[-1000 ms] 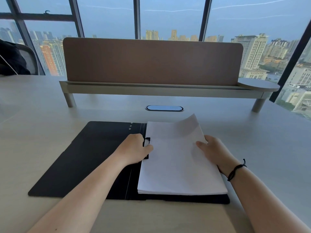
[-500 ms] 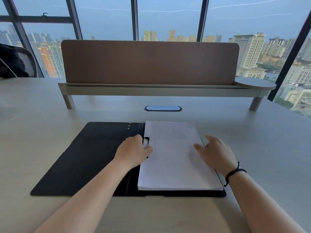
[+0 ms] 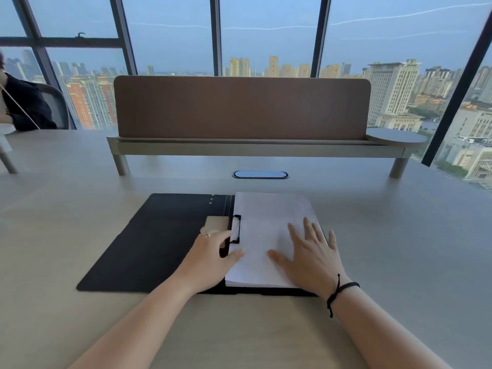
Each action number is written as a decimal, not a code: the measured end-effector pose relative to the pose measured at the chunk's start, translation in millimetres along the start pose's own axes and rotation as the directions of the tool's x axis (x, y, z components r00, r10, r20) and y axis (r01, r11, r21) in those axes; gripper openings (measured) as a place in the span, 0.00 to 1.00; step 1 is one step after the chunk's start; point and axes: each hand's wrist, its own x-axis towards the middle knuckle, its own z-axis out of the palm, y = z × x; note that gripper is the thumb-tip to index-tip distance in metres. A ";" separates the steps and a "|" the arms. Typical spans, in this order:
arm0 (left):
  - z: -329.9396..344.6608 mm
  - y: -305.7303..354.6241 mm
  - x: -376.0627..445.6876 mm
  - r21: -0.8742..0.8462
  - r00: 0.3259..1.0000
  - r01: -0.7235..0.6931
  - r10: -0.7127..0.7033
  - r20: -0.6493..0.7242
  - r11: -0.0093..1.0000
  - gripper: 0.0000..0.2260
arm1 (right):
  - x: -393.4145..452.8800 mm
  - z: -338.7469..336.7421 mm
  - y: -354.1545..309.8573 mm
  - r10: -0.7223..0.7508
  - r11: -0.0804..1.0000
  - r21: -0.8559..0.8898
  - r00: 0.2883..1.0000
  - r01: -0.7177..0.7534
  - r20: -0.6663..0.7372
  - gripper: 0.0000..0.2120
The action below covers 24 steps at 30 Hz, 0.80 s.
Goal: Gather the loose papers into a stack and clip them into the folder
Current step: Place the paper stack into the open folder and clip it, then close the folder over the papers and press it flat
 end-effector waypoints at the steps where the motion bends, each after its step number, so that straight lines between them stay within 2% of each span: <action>1: -1.0 -2.2 -8.0 -0.010 1.000 0.003 -0.003 -0.017 1.000 0.23 | -4.6 0.0 -3.1 -0.045 0.999 0.010 0.999 0.045 -0.024 0.41; 6: -6.5 -17.3 -21.1 -0.028 0.975 0.143 -0.146 -0.170 0.989 0.22 | -26.2 11.1 -28.1 -0.188 0.979 0.057 0.974 0.196 -0.131 0.26; 8: -9.2 -23.3 -21.7 0.044 0.954 0.224 -0.209 -0.217 0.974 0.23 | -29.8 17.8 -31.3 -0.209 0.972 0.076 0.966 0.222 -0.153 0.18; 10: -17.7 -32.0 -23.8 0.178 0.928 0.336 -0.291 -0.234 0.925 0.27 | -31.9 21.0 -28.7 -0.207 0.971 0.086 0.967 0.221 -0.149 0.16; 12: -33.7 -44.2 -27.5 0.263 0.872 0.478 -0.418 -0.254 0.838 0.33 | -33.0 23.1 -23.6 -0.188 0.974 0.103 0.974 0.202 -0.129 0.17; 15: -58.8 -65.2 -36.6 0.232 0.748 0.659 -0.590 -0.304 0.715 0.37 | -35.0 25.6 -18.5 -0.130 0.983 0.120 0.989 0.138 -0.068 0.24; 17: -67.6 -73.7 -43.1 0.197 0.688 0.720 -0.646 -0.332 0.665 0.37 | -37.7 24.0 -18.6 -0.097 0.988 0.116 0.995 0.101 -0.035 0.28; 19: -69.0 -75.7 -47.5 0.184 0.663 0.741 -0.659 -0.355 0.646 0.37 | -43.4 19.0 -20.9 -0.089 0.991 0.094 0.995 0.092 -0.031 0.30; 24: -66.6 -72.5 -50.1 0.209 0.670 0.732 -0.630 -0.394 0.648 0.35 | -59.7 7.2 -30.1 -0.057 0.996 0.075 0.998 0.056 0.013 0.32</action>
